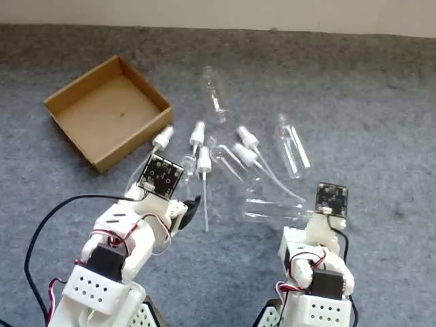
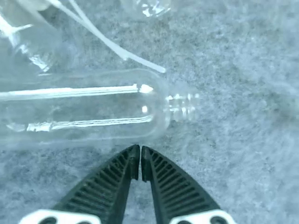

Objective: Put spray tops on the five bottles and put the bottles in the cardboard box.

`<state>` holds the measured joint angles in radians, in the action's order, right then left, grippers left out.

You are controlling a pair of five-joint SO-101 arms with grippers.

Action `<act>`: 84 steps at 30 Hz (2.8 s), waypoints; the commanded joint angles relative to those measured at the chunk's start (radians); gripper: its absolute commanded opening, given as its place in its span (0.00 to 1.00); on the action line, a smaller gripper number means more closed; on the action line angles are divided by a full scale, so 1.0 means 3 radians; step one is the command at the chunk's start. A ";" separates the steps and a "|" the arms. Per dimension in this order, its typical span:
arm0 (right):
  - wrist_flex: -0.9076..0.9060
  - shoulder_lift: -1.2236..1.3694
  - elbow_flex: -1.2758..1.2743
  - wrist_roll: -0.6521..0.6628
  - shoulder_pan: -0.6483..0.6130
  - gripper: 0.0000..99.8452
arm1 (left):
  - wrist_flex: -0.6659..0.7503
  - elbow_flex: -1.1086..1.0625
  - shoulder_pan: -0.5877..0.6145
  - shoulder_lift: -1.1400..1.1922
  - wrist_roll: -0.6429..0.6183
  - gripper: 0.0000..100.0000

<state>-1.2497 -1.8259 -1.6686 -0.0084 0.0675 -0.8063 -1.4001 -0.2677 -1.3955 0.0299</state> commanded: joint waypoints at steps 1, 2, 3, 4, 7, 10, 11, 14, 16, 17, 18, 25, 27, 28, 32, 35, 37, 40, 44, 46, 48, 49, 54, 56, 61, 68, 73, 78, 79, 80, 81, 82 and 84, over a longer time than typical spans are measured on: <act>0.0013 -0.0043 -0.0350 -0.0015 0.0263 0.02 | 0.0097 -0.0090 -0.0003 -0.0274 -0.0026 0.15; 0.0049 -0.0043 -0.0330 -0.0015 0.0289 0.02 | 0.0097 -0.0130 0.0013 -0.0345 -0.0026 0.15; 0.0141 -0.0043 -0.0294 -0.0015 0.0320 0.02 | 0.0097 -0.0176 0.0028 -0.0427 -0.0026 0.15; 0.0258 -0.0043 -0.0258 -0.0015 0.0361 0.02 | 0.0102 -0.0217 0.0028 -0.0509 -0.0026 0.15; 0.0627 -0.0043 -0.0192 -0.0015 0.0611 0.02 | 0.0092 -0.0350 0.0028 -0.0811 -0.0026 0.15; 0.1031 -0.0043 -0.0192 -0.0015 0.0898 0.02 | 0.0087 -0.0534 0.0028 -0.1158 -0.0031 0.15; 0.1194 -0.0043 -0.0202 -0.0015 0.0969 0.02 | 0.0087 -0.0591 0.0028 -0.1276 -0.0031 0.15; 0.1557 -0.0043 -0.0340 -0.0015 0.1025 0.02 | 0.0082 -0.0673 0.0028 -0.1491 -0.0031 0.15; 0.1639 -0.0038 -0.0412 -0.0015 0.1025 0.02 | 0.0092 -0.0688 0.0028 -0.1460 -0.0031 0.15; 0.1644 -0.0038 -0.0437 -0.0005 0.1025 0.02 | 0.0092 -0.0693 0.0028 -0.1440 -0.0031 0.15; 0.1644 -0.0038 -0.0432 0.0061 0.1025 0.02 | 0.0092 -0.0698 0.0028 -0.1424 -0.0031 0.15; 0.1644 -0.0038 -0.0325 0.0890 0.1020 0.02 | 0.0097 -0.0703 0.0028 -0.1424 -0.0031 0.15; 0.1634 -0.0038 -0.0192 0.1048 0.1025 0.02 | 0.0097 -0.0703 0.0028 -0.1424 -0.0026 0.15; 0.1634 -0.0038 -0.0125 0.1120 0.1025 0.02 | 0.0097 -0.0703 0.0028 -0.1424 -0.0026 0.15; 0.1557 -0.0018 0.0156 0.1304 0.1005 0.02 | 0.0097 -0.0703 0.0028 -0.1424 -0.0010 0.15; 0.1297 -0.0018 0.0442 0.1401 0.0995 0.08 | 0.0097 -0.0703 0.0028 -0.1424 -0.0010 0.15; 0.1123 -0.0013 0.0647 0.1412 0.0995 0.13 | 0.0097 -0.0703 0.0028 -0.1424 -0.0010 0.15; 0.0969 -0.0008 0.0959 0.1412 0.0995 0.16 | 0.0097 -0.0703 0.0028 -0.1424 -0.0010 0.15; 0.0734 0.0166 0.1276 0.1417 0.0785 0.16 | 0.0092 -0.0703 0.0028 -0.1424 -0.0010 0.15; 0.0621 0.0488 0.1481 0.1417 0.0632 0.16 | 0.0087 -0.0703 0.0028 -0.1424 -0.0010 0.15; 0.0575 0.0923 0.1701 0.1417 0.0514 0.16 | 0.0082 -0.0703 0.0028 -0.1424 -0.0010 0.15; 0.0570 0.1158 0.1818 0.1417 0.0442 0.16 | 0.0082 -0.0703 0.0028 -0.1424 -0.0010 0.15; 0.0560 0.2248 0.2371 0.1417 0.0064 0.16 | 0.0082 -0.0703 0.0028 -0.1424 -0.0010 0.15; 0.0560 0.2642 0.2626 0.1417 -0.0059 0.16 | 0.0082 -0.0703 0.0028 -0.1424 -0.0010 0.15; 0.0294 0.3578 0.3383 0.1417 -0.0315 0.16 | 0.0082 -0.0703 0.0028 -0.1424 -0.0010 0.15; 0.0018 0.4708 0.4437 0.1417 -0.0473 0.17 | 0.0097 -0.0734 0.0033 -0.1424 -0.0005 0.15; 0.0023 0.5255 0.4923 0.1417 -0.0754 0.17 | 0.0097 -0.0734 0.0033 -0.1424 0.0000 0.15; 0.0023 0.5767 0.5373 0.1724 -0.1061 0.17 | 0.0082 -0.0734 0.0033 -0.1424 0.0000 0.15; 0.0028 0.5894 0.5434 0.1857 -0.1102 0.17 | 0.0082 -0.0734 0.0038 -0.1424 0.0000 0.15; 0.0028 0.6043 0.5506 0.1959 -0.1133 0.17 | 0.0082 -0.0734 0.0069 -0.1424 0.0000 0.15; 0.0028 0.6186 0.5567 0.2000 -0.1148 0.17 | 0.0082 -0.0739 0.0115 -0.1424 0.0000 0.15; 0.0043 0.6324 0.5669 0.2015 -0.1148 0.17 | 0.0087 -0.0739 0.0171 -0.1424 0.0000 0.15; 0.0130 0.6611 0.5925 0.2015 -0.1138 0.17 | 0.0097 -0.0739 0.0263 -0.1424 0.0000 0.15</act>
<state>-1.2359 0.0460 -0.0606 0.5654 -0.2639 -0.8017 -1.6303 -0.2417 -1.8128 0.0299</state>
